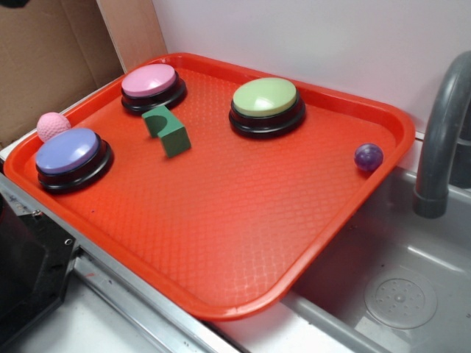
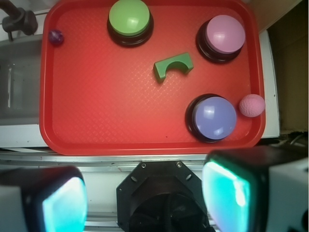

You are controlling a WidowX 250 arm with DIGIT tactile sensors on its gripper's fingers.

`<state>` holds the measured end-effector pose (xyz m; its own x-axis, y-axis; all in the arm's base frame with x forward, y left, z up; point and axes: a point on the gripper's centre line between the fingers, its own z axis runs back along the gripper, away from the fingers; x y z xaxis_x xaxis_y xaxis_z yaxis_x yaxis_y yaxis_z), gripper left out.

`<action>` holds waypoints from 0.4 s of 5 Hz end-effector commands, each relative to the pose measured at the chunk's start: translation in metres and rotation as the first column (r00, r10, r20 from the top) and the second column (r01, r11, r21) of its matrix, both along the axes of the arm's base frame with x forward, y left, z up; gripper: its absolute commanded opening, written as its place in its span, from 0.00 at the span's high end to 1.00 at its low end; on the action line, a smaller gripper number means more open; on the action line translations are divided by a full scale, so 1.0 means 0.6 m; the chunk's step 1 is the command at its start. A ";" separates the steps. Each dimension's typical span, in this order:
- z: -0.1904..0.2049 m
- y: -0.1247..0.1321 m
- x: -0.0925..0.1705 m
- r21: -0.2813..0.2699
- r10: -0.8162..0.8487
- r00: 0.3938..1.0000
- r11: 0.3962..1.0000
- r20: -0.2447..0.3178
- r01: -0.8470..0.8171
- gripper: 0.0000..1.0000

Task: Push the green button.

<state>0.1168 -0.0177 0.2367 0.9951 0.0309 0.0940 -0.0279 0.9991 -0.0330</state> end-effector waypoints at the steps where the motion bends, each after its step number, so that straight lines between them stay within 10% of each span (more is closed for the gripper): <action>1: 0.000 0.000 0.000 0.000 0.000 1.000 1.000 0.000 0.000 0.00; 2: -0.055 0.010 0.083 0.034 -0.097 0.995 0.995 0.003 0.097 0.00</action>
